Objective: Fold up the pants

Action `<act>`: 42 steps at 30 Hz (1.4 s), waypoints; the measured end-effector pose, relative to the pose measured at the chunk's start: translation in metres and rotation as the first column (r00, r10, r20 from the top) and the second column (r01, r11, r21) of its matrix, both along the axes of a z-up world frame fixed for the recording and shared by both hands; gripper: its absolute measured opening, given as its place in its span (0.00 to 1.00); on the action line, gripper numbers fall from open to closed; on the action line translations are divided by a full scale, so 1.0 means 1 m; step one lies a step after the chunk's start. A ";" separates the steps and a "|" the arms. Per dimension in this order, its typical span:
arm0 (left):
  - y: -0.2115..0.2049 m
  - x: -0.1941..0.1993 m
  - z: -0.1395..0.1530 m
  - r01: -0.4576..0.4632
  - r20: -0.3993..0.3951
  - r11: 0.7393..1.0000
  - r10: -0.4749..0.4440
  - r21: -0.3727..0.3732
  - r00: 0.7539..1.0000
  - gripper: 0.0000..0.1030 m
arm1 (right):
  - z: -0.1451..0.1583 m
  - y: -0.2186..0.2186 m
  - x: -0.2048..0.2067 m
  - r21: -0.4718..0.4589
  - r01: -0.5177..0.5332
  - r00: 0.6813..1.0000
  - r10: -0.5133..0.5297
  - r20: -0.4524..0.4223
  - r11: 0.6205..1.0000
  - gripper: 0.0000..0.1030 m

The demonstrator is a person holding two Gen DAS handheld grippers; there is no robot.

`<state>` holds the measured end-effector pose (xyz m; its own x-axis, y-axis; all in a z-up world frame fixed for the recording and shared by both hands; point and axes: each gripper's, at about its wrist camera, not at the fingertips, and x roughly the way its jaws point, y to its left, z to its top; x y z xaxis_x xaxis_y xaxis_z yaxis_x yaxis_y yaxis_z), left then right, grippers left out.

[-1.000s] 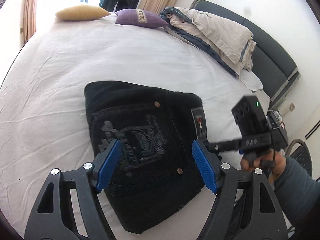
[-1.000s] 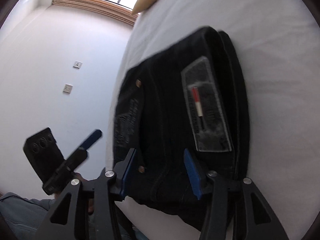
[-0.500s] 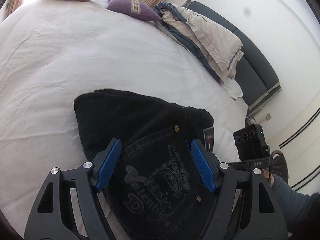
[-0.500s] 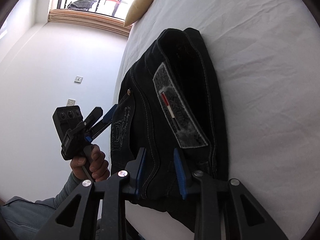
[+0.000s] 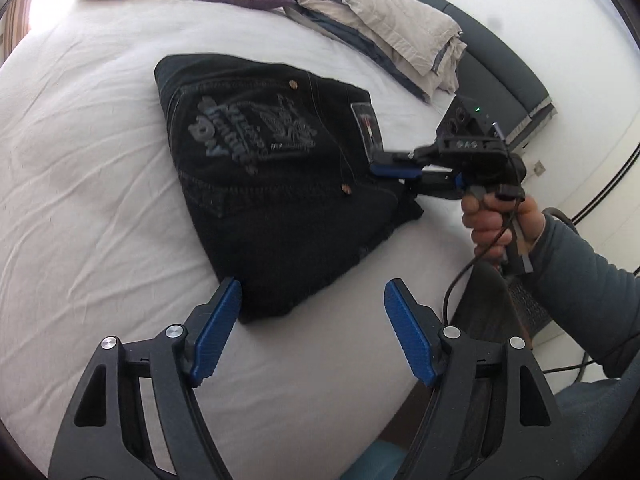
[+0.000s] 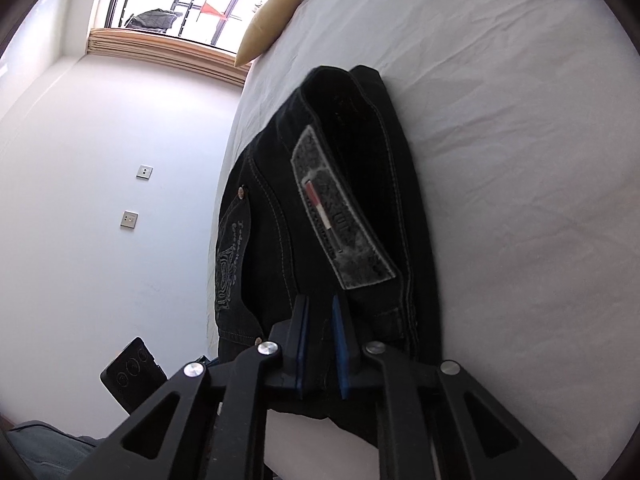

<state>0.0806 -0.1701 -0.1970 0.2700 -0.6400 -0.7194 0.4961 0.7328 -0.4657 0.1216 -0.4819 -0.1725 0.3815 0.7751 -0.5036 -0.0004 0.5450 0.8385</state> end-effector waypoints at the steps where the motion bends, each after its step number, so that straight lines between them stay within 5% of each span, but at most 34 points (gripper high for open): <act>1: 0.009 0.002 0.003 -0.031 -0.008 0.999 0.031 -0.023 1.000 0.71 | 0.014 -0.002 -0.003 0.004 0.007 0.999 -0.007 0.043 1.000 0.48; 3: 0.027 0.015 0.012 -0.109 0.003 0.993 0.109 -0.052 0.994 0.71 | 0.035 -0.015 -0.007 0.001 0.037 0.993 -0.037 0.113 0.999 0.71; 7: 0.041 0.064 0.018 -0.192 -0.016 0.980 0.192 -0.058 0.981 0.72 | 0.034 -0.033 0.011 -0.053 0.083 0.993 -0.078 0.087 0.995 0.72; 12: 0.022 0.117 0.000 -0.164 -0.128 0.985 0.158 -0.043 0.979 0.72 | -0.006 -0.033 0.046 -0.064 0.069 0.997 -0.071 -0.029 0.996 0.72; 18: 0.006 0.132 -0.026 -0.139 -0.217 0.990 0.128 -0.038 0.968 0.71 | -0.018 -0.014 0.062 -0.044 0.008 0.999 -0.010 -0.040 0.999 0.64; 24: 0.004 0.147 -0.032 -0.156 -0.290 0.985 0.128 -0.077 0.948 0.42 | -0.021 -0.008 0.064 -0.065 -0.025 0.997 0.020 -0.075 0.998 0.37; 31: 0.008 0.146 -0.009 -0.155 -0.257 0.982 0.123 -0.106 0.959 0.21 | 0.026 0.012 0.065 -0.146 -0.029 0.999 0.034 0.027 0.989 0.20; 38: 0.029 0.186 0.047 -0.172 -0.178 0.974 0.145 -0.144 0.973 0.19 | 0.078 0.014 0.103 -0.140 -0.019 0.987 0.041 0.154 0.990 0.19; 42: 0.042 0.231 0.074 -0.170 -0.088 0.981 0.161 -0.097 0.983 0.20 | 0.082 0.020 0.153 -0.120 -0.012 0.984 0.034 0.176 0.993 0.19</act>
<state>0.3117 -0.1283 -0.1226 0.3229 -0.6636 -0.6748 0.3304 0.7472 -0.5767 0.2746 -0.4618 -0.0901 0.4558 0.7239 -0.5180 -0.1572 0.6382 0.7536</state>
